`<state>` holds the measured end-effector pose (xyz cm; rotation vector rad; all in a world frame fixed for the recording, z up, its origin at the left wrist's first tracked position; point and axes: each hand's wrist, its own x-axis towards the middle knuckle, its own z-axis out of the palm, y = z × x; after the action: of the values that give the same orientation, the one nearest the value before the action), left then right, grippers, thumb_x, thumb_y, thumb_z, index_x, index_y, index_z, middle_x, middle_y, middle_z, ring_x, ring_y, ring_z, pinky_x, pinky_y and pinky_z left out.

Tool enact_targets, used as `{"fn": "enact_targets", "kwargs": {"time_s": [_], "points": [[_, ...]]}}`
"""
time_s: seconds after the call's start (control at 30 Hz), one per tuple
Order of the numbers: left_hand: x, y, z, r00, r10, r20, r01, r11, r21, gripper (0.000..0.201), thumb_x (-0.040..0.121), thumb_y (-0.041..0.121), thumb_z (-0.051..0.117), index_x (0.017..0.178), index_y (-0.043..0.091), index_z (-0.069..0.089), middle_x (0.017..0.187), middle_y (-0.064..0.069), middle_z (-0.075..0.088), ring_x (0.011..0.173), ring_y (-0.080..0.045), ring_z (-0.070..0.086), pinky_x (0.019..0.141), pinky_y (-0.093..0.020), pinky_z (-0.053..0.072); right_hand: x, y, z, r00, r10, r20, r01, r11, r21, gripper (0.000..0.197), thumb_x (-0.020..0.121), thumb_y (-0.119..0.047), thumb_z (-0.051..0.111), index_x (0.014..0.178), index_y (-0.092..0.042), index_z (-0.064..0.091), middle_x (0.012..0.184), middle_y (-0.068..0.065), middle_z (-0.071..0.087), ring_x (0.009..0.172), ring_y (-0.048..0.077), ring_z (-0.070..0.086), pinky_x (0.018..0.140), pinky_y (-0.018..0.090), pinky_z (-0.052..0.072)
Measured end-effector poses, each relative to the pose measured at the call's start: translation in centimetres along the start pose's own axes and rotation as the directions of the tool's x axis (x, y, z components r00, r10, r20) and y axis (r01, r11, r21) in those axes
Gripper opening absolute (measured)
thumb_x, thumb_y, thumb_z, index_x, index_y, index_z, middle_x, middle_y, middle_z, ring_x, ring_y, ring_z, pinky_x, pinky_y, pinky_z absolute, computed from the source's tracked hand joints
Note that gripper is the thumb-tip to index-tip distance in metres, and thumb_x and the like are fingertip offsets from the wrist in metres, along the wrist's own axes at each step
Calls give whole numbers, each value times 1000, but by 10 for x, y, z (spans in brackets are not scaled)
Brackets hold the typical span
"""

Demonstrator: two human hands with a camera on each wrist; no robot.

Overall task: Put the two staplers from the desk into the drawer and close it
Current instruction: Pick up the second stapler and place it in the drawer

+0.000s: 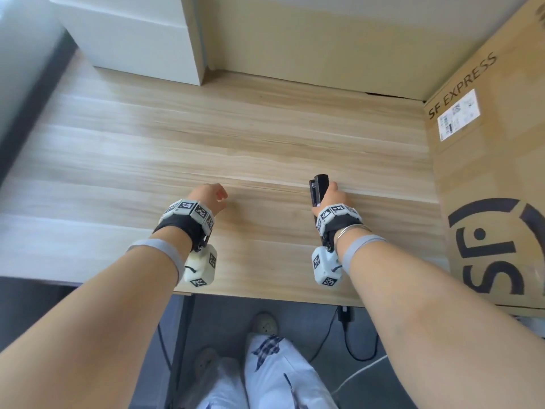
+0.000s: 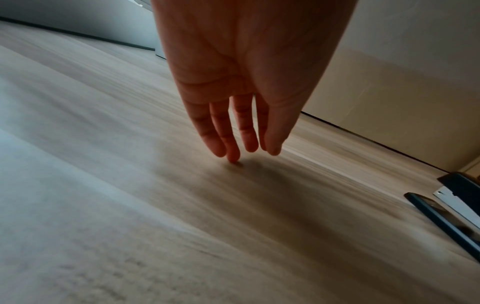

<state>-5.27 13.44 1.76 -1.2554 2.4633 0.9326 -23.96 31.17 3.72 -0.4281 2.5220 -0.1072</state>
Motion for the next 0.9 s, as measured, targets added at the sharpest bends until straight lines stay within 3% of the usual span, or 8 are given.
{"fn": "enact_targets", "kwargs": {"time_s": [0.27, 0.37, 0.43, 0.6, 0.9], "points": [[-18, -28, -12, 999, -23, -48, 20, 999, -47, 29, 86, 8, 60, 113, 1, 62, 119, -16, 66, 112, -30, 60, 95, -34, 45, -25, -28, 12, 999, -48, 18, 48, 999, 15, 49, 81, -15, 66, 123, -5, 43, 117, 16, 61, 108, 34, 61, 71, 30, 40], [-31, -46, -19, 997, -35, -68, 30, 997, -66, 28, 86, 8, 60, 113, -1, 62, 119, -17, 66, 112, -31, 60, 96, -35, 45, -45, -53, 20, 993, -110, 44, 109, 994, 21, 38, 77, -18, 64, 112, -5, 58, 92, 13, 62, 83, 31, 61, 67, 27, 44], [-43, -62, -23, 995, -56, -81, 49, 996, -78, 28, 87, 8, 59, 113, -1, 62, 119, -18, 66, 112, -32, 60, 96, -35, 45, -62, -72, 28, 985, -162, 50, 161, 986, 41, 36, 75, -20, 64, 107, -6, 61, 86, 9, 60, 75, 29, 57, 66, 27, 45], [-79, -109, -35, 988, -116, -100, 105, 989, -102, 27, 87, 8, 58, 113, 1, 63, 119, -16, 67, 111, -31, 60, 96, -35, 46, -113, -120, 60, 949, -312, 48, 306, 947, 99, 42, 77, -24, 65, 114, -8, 53, 110, 14, 66, 99, 33, 64, 69, 27, 43], [-154, -217, -40, 947, -303, -107, 279, 941, -192, 27, 87, 14, 58, 112, 7, 63, 117, -13, 68, 110, -30, 61, 92, -32, 46, -206, -186, 145, 848, -494, 191, 480, 869, 118, 42, 79, -27, 63, 116, -11, 53, 111, 13, 66, 101, 32, 63, 69, 26, 39]]}}
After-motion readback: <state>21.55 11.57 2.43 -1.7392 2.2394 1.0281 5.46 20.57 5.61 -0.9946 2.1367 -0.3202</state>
